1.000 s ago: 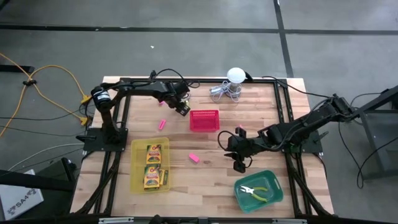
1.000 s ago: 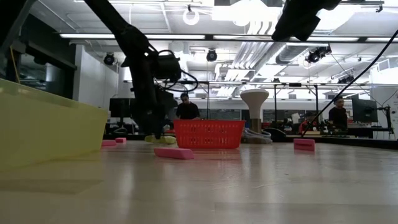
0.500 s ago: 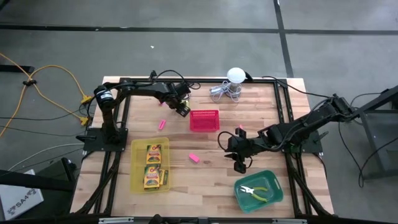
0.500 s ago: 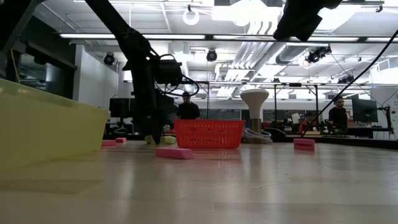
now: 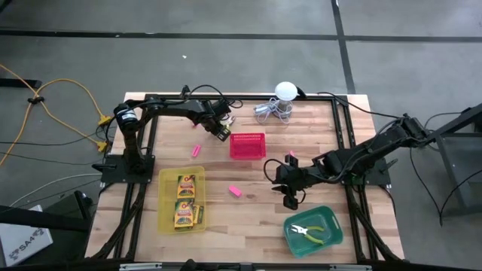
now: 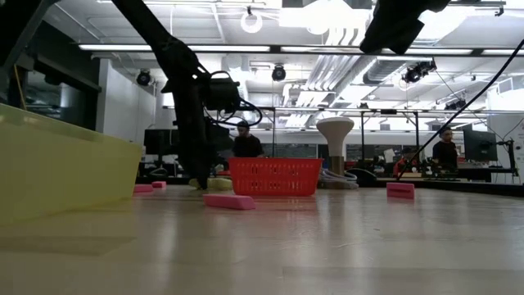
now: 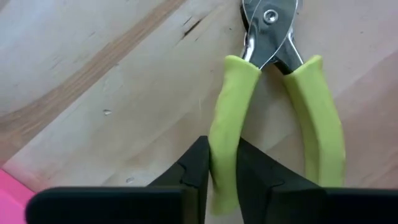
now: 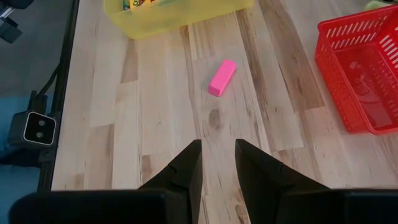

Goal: Pick & Place School Supplies
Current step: Put the green paper puncher into the blue bin

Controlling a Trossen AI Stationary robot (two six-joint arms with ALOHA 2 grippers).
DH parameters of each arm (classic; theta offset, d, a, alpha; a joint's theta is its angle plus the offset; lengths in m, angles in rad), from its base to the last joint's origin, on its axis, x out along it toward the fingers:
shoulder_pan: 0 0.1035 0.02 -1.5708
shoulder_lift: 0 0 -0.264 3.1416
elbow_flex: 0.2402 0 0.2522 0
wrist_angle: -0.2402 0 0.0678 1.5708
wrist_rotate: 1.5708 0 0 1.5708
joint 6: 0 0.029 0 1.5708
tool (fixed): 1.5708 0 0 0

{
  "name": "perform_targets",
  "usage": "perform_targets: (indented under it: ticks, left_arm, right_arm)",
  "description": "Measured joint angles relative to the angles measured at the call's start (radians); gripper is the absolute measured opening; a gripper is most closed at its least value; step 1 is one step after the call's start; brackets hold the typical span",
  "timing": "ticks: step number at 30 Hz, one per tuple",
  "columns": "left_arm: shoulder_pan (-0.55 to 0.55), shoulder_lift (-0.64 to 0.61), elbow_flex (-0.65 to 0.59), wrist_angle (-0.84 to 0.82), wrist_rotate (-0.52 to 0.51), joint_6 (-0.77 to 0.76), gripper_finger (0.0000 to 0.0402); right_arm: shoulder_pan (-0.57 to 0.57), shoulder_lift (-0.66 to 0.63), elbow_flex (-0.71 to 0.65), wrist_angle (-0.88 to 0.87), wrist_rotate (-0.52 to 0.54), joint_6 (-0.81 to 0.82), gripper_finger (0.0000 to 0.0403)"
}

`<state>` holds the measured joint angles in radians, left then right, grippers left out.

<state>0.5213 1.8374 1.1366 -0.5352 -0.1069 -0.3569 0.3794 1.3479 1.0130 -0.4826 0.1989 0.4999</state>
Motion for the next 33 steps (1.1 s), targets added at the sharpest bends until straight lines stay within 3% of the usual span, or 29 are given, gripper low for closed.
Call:
perform_targets:
  ticks: [6,11,16,22,28,33]
  left_arm:
    - [0.0,0.0,0.002,-0.002,-0.005,-0.003,0.0039]
    - [0.001,-0.013,0.013,-0.004,-0.082,-0.003,0.004]
    - [0.001,-0.08,0.019,0.013,-0.173,-0.009,0.004]
    - [-0.006,-0.198,0.019,0.027,-0.184,-0.01,0.004]
    - [-0.07,-0.333,0.02,0.037,-0.182,-0.01,0.004]
    - [-0.187,-0.419,0.02,0.088,-0.168,0.013,0.004]
  right_arm:
    - [0.0,0.0,0.0,0.0,0.0,0.0,0.0084]
    - [0.0,0.0,0.0,0.0,0.0,0.0,0.0084]
    - [0.0,0.0,0.0,0.0,0.0,0.004,0.0084]
    - [0.0,0.0,0.0,0.001,0.0,0.004,0.0084]
    - [0.0,0.0,0.0,0.001,0.003,0.002,0.0084]
    - [0.0,0.0,0.0,0.008,0.003,-0.011,0.0084]
